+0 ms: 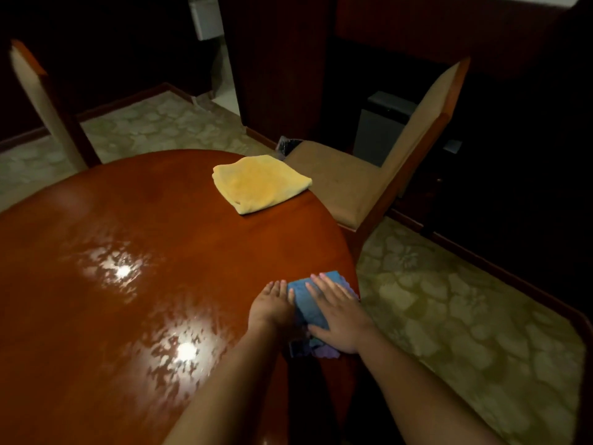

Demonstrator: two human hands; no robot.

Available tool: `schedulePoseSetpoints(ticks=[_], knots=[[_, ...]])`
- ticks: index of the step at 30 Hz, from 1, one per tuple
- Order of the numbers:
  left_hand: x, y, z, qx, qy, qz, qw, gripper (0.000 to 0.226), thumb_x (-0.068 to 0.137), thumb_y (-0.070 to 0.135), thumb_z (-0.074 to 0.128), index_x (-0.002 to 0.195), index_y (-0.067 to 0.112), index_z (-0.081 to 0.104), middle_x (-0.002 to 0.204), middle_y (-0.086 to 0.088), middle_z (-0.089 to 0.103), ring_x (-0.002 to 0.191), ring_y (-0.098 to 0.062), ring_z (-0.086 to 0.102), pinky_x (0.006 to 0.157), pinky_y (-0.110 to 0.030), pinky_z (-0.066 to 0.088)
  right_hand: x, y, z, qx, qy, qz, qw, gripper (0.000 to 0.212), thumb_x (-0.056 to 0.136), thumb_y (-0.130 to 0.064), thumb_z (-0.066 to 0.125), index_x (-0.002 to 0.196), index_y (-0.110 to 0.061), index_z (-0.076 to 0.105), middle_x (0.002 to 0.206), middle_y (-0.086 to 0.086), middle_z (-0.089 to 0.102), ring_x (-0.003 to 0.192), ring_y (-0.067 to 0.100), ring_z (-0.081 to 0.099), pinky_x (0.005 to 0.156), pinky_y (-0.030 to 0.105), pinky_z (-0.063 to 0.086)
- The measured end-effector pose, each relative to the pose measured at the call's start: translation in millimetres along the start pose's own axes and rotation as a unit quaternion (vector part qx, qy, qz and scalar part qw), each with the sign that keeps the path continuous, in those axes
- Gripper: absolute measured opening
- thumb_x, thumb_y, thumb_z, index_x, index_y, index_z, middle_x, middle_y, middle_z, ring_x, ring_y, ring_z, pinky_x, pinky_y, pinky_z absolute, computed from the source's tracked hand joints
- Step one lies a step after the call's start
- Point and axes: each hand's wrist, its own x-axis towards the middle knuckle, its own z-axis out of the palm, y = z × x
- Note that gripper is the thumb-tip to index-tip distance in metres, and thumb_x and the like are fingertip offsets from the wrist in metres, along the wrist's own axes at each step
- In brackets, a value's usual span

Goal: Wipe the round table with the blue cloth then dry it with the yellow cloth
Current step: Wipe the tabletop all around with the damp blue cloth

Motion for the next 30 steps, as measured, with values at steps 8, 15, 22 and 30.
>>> schedulePoseSetpoints(ticks=[8,15,22,30], knots=[[110,-41,-63,0.007,-0.009,-0.051,0.999,0.074,0.101,0.046,0.03,0.151,0.003,-0.003,0.158,-0.018,-0.006,0.147,-0.028,-0.001,0.119,-0.037,0.002,119,84,-41,-0.011,-0.037,-0.041,0.998,0.1,0.071,-0.08,0.0,0.152,-0.021,-0.007,0.157,-0.003,-0.017,0.143,0.014,-0.019,0.117,0.035,-0.002],[150,-72,-83,-0.009,0.0,-0.055,0.998,0.099,0.089,0.065,0.041,0.151,0.002,-0.003,0.158,-0.019,-0.005,0.147,-0.027,0.0,0.118,-0.035,0.001,179,116,-57,-0.027,-0.023,-0.086,0.996,0.095,0.075,-0.075,0.006,0.153,-0.021,0.003,0.16,-0.002,-0.003,0.146,0.014,-0.008,0.118,0.038,0.005],[124,-66,-65,-0.033,0.002,-0.055,0.998,0.096,0.091,0.062,0.041,0.151,0.005,-0.005,0.159,-0.015,-0.008,0.147,-0.025,-0.003,0.118,-0.035,-0.001,151,90,-51,-0.027,-0.052,-0.058,0.997,0.11,0.06,-0.079,-0.029,0.149,-0.017,-0.015,0.152,-0.004,-0.026,0.141,0.012,-0.022,0.117,0.035,-0.005],[-11,-77,19,-0.064,-0.002,-0.067,0.996,0.096,0.091,0.059,0.045,0.151,0.004,-0.005,0.158,-0.015,-0.009,0.147,-0.025,-0.004,0.118,-0.035,-0.001,81,-43,-17,-0.024,-0.074,-0.077,0.994,0.107,0.064,-0.075,-0.027,0.151,-0.015,-0.01,0.151,-0.003,-0.025,0.14,0.013,-0.024,0.113,0.029,-0.015]])
